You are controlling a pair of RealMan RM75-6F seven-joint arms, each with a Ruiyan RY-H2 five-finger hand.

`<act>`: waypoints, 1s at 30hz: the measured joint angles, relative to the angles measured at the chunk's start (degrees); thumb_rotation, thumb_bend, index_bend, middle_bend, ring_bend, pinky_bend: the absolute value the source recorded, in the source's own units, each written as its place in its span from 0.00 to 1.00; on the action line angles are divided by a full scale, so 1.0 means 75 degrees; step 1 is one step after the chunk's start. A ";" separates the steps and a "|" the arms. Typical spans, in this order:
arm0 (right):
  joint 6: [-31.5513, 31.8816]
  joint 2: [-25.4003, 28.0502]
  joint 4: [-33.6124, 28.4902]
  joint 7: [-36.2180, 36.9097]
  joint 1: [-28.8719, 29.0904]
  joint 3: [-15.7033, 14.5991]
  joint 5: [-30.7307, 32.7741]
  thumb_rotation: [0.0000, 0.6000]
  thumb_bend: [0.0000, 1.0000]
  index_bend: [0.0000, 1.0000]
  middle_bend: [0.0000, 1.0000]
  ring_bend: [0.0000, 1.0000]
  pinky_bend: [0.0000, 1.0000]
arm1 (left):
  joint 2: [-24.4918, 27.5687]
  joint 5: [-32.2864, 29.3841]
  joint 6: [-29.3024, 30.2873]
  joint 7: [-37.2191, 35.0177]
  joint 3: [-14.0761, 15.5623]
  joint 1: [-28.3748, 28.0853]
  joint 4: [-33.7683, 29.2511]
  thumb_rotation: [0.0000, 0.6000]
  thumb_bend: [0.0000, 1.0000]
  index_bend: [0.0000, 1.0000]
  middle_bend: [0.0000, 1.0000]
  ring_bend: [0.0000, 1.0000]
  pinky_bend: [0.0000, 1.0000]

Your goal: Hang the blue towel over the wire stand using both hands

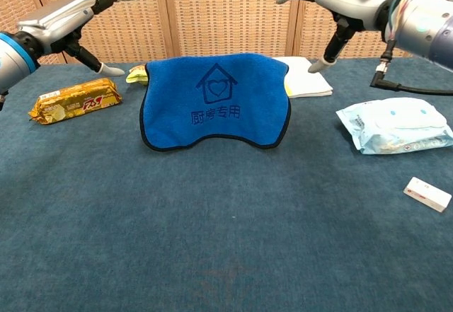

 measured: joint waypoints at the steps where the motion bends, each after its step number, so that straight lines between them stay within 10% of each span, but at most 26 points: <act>1: 0.0102 0.0105 -0.0155 0.0010 -0.0080 -0.0033 -0.0076 1.00 0.13 0.09 0.01 0.00 0.00 | 0.0133 -0.0003 0.0054 0.0050 0.0004 0.0065 -0.0208 1.00 0.00 0.00 0.00 0.00 0.00; 20: 0.3823 0.1771 -0.2179 0.0728 -0.3658 -0.1862 -0.1982 1.00 0.00 0.01 0.00 0.00 0.00 | 0.3801 -0.0938 0.1948 0.3448 0.0644 0.3297 -0.7919 1.00 0.00 0.00 0.00 0.00 0.00; 30: 0.5268 0.1869 -0.2710 0.0374 -0.5192 -0.2809 -0.3313 1.00 0.00 0.00 0.00 0.00 0.00 | 0.3994 -0.0115 0.3450 0.4896 0.1507 0.4845 -0.9082 1.00 0.00 0.00 0.00 0.00 0.00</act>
